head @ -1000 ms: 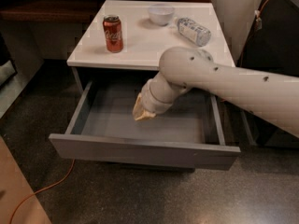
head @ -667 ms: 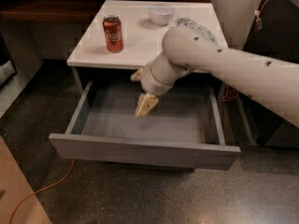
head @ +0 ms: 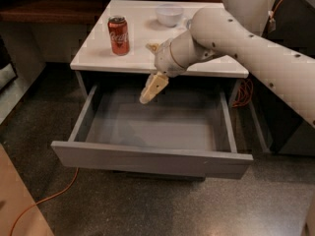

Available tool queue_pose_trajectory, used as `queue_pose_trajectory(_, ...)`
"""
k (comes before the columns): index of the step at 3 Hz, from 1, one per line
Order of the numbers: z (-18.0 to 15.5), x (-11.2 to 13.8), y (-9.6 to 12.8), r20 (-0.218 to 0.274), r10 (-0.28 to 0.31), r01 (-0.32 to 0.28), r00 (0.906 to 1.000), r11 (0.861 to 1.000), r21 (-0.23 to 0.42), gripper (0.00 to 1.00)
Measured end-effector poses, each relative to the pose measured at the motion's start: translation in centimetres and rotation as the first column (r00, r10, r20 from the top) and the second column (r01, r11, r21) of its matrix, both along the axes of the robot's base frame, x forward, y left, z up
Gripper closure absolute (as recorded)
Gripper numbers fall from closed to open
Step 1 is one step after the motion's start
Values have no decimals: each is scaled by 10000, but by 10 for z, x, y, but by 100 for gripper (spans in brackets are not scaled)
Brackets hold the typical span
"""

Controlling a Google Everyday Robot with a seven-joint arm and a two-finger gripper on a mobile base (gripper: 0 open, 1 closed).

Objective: Place coke can into top drawer

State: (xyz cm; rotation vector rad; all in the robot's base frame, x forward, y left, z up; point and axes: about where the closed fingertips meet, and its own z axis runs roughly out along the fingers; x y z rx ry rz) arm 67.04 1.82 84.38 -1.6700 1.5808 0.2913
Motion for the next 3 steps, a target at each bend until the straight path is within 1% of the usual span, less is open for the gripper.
queue_pose_trajectory(1,11,5,2,-20,-94,95,10000,9991,411,0)
queue_pose_trajectory(2,4,9,5,-895,-543,645,9945,9912,1154,0)
queue_pose_trajectory(3,8,25,-5,-2076,-1490,1979,9668,9505,2396,0)
